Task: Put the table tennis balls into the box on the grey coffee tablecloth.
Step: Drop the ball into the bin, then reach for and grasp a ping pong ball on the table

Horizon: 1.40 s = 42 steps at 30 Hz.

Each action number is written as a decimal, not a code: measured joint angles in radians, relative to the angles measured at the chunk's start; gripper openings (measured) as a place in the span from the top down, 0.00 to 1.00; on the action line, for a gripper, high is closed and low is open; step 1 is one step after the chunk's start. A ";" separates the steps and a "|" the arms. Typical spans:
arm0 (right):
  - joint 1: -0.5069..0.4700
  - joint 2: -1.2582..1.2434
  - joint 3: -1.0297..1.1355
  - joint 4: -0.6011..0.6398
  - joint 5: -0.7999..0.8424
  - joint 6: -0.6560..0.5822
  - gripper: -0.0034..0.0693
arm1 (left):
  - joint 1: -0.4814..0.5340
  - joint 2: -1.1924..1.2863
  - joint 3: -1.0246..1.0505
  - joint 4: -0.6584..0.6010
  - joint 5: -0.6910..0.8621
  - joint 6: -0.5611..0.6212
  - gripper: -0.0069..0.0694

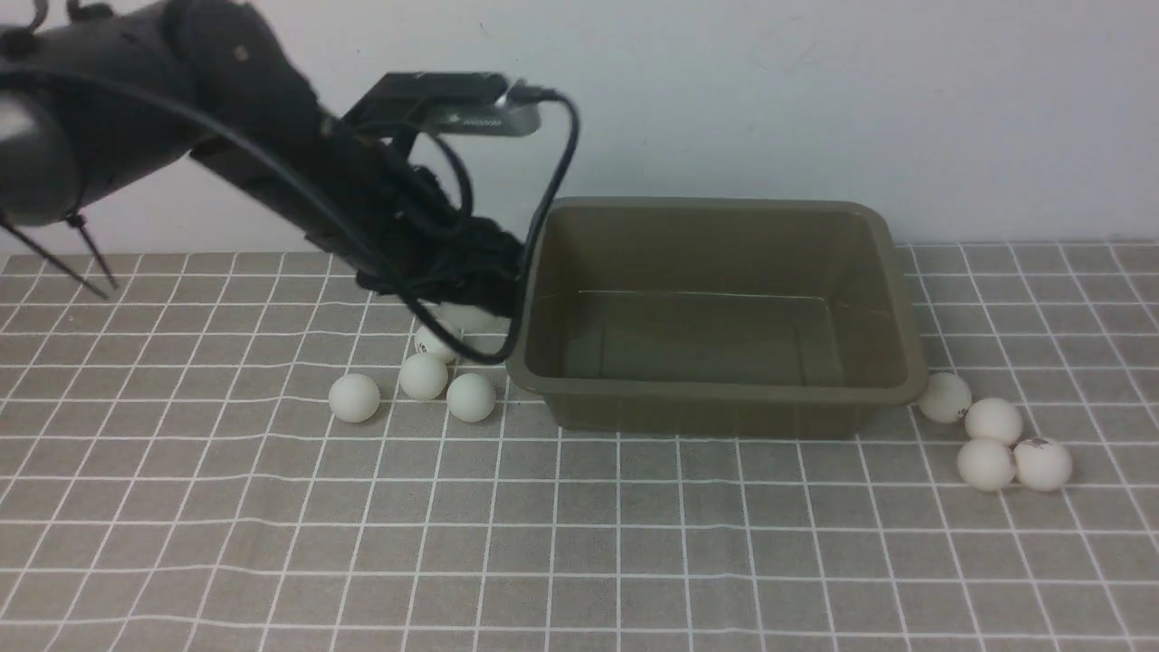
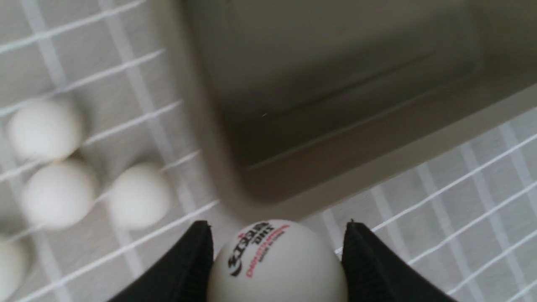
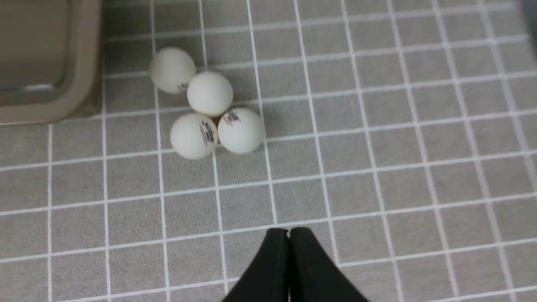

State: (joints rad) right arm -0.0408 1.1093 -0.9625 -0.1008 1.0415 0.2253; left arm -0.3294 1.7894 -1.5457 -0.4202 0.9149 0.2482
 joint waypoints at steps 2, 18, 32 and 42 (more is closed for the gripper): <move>-0.046 0.073 -0.019 0.068 -0.014 -0.039 0.97 | -0.032 0.060 -0.079 0.007 0.023 -0.019 0.46; -0.158 0.519 -0.088 0.340 -0.199 -0.264 0.47 | -0.108 0.450 -0.440 0.169 0.099 -0.133 0.23; -0.158 0.729 -0.151 0.422 -0.251 -0.315 0.22 | -0.068 0.350 -0.543 0.319 0.221 -0.180 0.74; -0.158 0.792 -0.152 0.426 -0.284 -0.315 0.46 | 0.145 0.151 -0.498 0.328 0.314 -0.181 0.92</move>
State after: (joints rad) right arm -0.1991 1.9010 -1.1141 0.3253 0.7578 -0.0901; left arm -0.1841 1.9401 -2.0435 -0.0921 1.2291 0.0674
